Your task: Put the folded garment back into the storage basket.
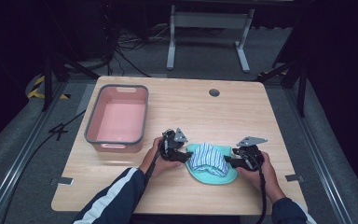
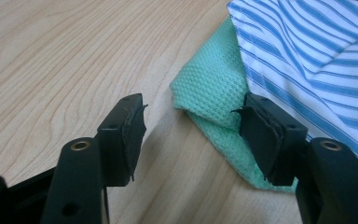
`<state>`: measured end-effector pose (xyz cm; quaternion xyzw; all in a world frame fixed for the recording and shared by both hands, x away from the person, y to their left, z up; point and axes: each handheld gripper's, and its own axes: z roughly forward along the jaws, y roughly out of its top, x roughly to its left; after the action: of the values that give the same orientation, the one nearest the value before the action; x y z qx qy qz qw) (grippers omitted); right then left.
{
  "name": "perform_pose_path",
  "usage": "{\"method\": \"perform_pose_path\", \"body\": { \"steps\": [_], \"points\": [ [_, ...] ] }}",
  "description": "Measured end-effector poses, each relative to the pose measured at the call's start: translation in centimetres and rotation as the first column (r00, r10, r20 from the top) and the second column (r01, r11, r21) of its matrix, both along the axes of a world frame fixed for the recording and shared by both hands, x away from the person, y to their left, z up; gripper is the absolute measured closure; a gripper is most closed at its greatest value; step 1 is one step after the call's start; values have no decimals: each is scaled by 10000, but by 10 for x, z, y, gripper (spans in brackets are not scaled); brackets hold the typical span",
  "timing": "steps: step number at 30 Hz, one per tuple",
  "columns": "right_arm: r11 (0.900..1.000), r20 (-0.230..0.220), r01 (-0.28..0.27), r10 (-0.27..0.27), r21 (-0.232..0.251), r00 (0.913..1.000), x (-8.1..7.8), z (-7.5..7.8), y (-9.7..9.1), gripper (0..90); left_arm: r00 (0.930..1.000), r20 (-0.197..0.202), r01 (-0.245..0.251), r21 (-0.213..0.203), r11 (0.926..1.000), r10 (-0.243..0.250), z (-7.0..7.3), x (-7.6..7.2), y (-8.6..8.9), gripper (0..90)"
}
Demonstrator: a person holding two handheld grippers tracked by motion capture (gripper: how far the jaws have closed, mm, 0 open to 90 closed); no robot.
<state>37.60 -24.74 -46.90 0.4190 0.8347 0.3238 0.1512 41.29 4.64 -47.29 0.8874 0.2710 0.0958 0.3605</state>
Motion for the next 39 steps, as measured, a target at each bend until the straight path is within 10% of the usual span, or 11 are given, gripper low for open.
{"method": "perform_pose_path", "body": {
  "steps": [6,19,30,39],
  "points": [
    [9999,1,-111,111,6,9999,0,2,-2,428,9998,-114,130,-537,9985,-136,3,-1,0,341],
    [9999,-36,-129,129,20,9999,-5,-4,3,441,9992,-334,231,-139,9996,-236,-6,-1,-7,319],
    [9967,-183,-782,786,211,9967,-11,-2,9,775,9917,-670,1050,-660,9923,-1094,-5,-7,-7,712],
    [9976,-121,-674,676,128,9976,-14,-1,12,812,9919,-747,989,-561,9935,-1029,-2,-8,-10,819]
  ]
}}
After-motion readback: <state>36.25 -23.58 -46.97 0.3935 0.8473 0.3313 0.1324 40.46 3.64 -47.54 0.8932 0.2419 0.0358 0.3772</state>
